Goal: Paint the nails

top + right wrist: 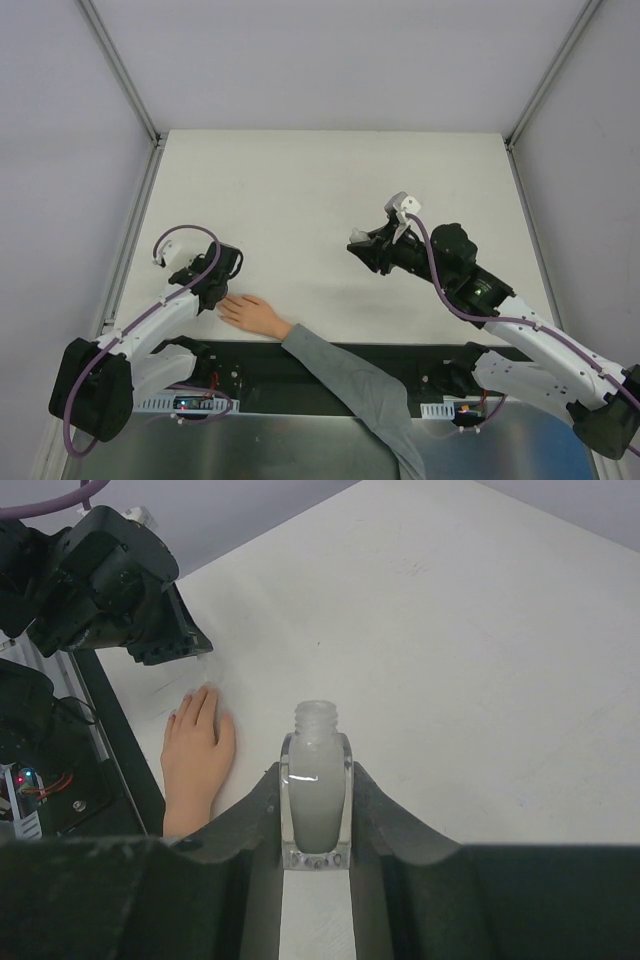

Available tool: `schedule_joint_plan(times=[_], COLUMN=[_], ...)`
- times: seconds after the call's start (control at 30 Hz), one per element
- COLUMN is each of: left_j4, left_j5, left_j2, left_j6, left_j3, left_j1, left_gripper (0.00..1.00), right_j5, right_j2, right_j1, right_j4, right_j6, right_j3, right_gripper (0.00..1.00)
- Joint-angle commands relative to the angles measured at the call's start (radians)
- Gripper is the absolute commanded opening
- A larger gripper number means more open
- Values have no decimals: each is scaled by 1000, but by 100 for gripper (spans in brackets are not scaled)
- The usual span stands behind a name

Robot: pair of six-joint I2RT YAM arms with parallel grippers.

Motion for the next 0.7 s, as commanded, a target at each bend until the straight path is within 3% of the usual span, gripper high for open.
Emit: schedule_joint_plan(times=[0.0,0.67], left_j4=[33,61], left_j5=[-47,-16], left_j2=[35,100], left_j6=[27,41], left_j3=[24,45], left_j1=[-4,-4], left_gripper=[0,0], right_j5=[-15,-23], right_j2=[-13,-10], right_j1=[-6,-14], right_j4=[77,85], right_j6=[15,18], right_j3=[2,-5], right_gripper=[0,0])
